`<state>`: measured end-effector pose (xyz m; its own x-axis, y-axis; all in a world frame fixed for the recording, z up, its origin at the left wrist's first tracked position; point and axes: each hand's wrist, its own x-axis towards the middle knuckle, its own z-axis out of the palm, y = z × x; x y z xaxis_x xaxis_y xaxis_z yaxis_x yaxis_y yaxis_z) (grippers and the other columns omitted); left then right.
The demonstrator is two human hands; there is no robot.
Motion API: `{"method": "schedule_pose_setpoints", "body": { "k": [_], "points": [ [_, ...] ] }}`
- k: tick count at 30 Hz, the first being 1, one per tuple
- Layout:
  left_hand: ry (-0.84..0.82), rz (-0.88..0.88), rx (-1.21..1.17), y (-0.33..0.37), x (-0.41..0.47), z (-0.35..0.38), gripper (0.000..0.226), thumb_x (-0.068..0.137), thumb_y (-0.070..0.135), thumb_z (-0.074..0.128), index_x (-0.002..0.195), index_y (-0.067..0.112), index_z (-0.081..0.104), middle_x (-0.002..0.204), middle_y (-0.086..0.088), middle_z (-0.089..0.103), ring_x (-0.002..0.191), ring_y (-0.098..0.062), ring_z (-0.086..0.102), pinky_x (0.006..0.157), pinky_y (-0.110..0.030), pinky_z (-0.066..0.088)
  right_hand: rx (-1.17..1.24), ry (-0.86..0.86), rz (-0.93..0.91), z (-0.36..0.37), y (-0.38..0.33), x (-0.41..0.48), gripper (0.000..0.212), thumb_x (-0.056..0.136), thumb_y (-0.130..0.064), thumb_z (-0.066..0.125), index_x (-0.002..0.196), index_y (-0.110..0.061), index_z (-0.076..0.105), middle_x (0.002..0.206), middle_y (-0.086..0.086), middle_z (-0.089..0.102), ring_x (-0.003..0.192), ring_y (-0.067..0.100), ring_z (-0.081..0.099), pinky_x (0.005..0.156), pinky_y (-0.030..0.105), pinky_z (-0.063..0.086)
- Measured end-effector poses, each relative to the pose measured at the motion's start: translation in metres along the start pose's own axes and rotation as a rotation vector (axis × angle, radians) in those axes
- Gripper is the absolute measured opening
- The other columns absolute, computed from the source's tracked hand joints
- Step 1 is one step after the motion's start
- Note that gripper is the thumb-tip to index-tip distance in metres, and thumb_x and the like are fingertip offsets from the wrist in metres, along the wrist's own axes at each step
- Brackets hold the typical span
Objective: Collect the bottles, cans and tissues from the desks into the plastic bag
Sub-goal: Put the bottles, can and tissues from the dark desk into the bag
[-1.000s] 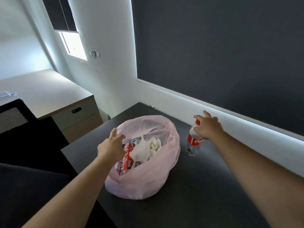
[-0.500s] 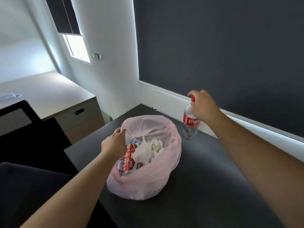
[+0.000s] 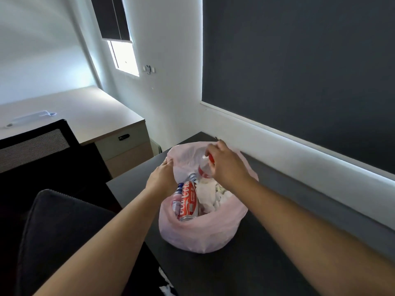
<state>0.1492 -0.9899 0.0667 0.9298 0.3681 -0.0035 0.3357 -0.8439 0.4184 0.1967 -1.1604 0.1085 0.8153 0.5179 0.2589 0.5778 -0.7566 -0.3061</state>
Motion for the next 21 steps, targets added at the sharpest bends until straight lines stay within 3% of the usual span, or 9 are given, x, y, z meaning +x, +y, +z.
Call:
{"method": "schedule_pose_setpoints", "body": {
  "k": [4,7,9,11,13,16,17,19,21],
  "points": [
    [-0.005,0.004,-0.035,-0.003,-0.006,-0.004,0.077,0.087,0.003,0.058,0.151,0.020,0.020,0.156,0.001,0.026,0.129,-0.029,0.048,0.098,-0.039,0.050,-0.071,-0.216,-0.012,0.058,0.004,-0.025,0.040,0.087,-0.016,0.062,0.124,-0.020,0.047,0.139,0.005,0.038,0.098,0.021,0.060,0.083,0.029,0.052],
    [-0.018,-0.001,-0.009,-0.008,-0.005,-0.005,0.082,0.083,0.000,0.059,0.152,0.018,0.017,0.158,0.002,0.020,0.128,-0.029,0.048,0.097,-0.041,0.050,-0.117,-0.398,-0.021,0.069,0.012,-0.036,0.034,0.089,-0.029,0.058,0.121,-0.022,0.051,0.131,0.004,0.050,0.100,0.021,0.059,0.085,0.034,0.051],
    [-0.013,-0.024,0.007,-0.012,-0.004,-0.006,0.085,0.082,0.000,0.062,0.152,0.017,0.016,0.159,0.003,0.018,0.130,-0.029,0.046,0.097,-0.039,0.050,-0.136,-0.348,-0.042,0.067,0.019,-0.032,0.027,0.091,-0.036,0.050,0.112,-0.022,0.060,0.116,0.002,0.061,0.098,0.020,0.060,0.084,0.034,0.050],
    [0.002,-0.035,0.012,-0.015,-0.003,-0.006,0.085,0.082,0.000,0.061,0.152,0.018,0.018,0.158,0.005,0.019,0.129,-0.029,0.048,0.093,-0.039,0.052,-0.147,-0.135,-0.046,0.064,0.030,-0.020,0.026,0.091,-0.036,0.047,0.102,-0.020,0.064,0.115,0.001,0.062,0.107,0.021,0.057,0.090,0.035,0.046],
    [0.011,-0.044,0.029,-0.019,-0.003,-0.005,0.084,0.081,-0.002,0.059,0.152,0.020,0.019,0.158,0.006,0.020,0.126,-0.028,0.050,0.089,-0.037,0.054,-0.195,0.057,0.094,0.061,0.043,-0.008,0.022,0.088,-0.036,0.051,0.102,-0.025,0.064,0.138,0.006,0.046,0.130,0.027,0.040,0.103,0.041,0.035],
    [0.020,-0.048,0.032,-0.026,-0.004,-0.003,0.083,0.082,-0.001,0.057,0.151,0.024,0.020,0.157,0.007,0.023,0.123,-0.027,0.054,0.084,-0.036,0.055,-0.019,-0.075,0.544,0.056,0.069,0.003,0.024,0.084,-0.042,0.059,0.106,-0.032,0.061,0.158,0.006,0.011,0.144,0.037,0.013,0.113,0.050,0.022],
    [0.024,-0.051,0.032,-0.026,-0.005,-0.003,0.082,0.083,0.000,0.057,0.151,0.025,0.020,0.157,0.007,0.023,0.123,-0.027,0.053,0.085,-0.037,0.055,0.087,-0.179,0.664,0.057,0.077,0.003,0.026,0.084,-0.040,0.060,0.109,-0.032,0.062,0.158,0.006,0.011,0.144,0.036,0.016,0.114,0.049,0.026],
    [0.025,-0.070,0.034,-0.027,-0.007,-0.003,0.080,0.085,0.002,0.057,0.151,0.025,0.018,0.157,0.006,0.022,0.127,-0.027,0.050,0.089,-0.037,0.053,0.343,-0.320,0.758,0.061,0.089,-0.001,0.029,0.086,-0.023,0.060,0.114,-0.027,0.064,0.151,0.008,0.032,0.136,0.031,0.035,0.107,0.043,0.039],
    [0.020,-0.079,0.025,-0.027,-0.007,-0.002,0.078,0.087,0.006,0.058,0.151,0.025,0.018,0.157,0.004,0.023,0.129,-0.028,0.048,0.093,-0.039,0.052,0.589,-0.305,0.770,0.067,0.093,-0.008,0.035,0.087,-0.006,0.057,0.119,-0.018,0.065,0.143,0.008,0.047,0.126,0.027,0.048,0.099,0.034,0.045]
  ]
}}
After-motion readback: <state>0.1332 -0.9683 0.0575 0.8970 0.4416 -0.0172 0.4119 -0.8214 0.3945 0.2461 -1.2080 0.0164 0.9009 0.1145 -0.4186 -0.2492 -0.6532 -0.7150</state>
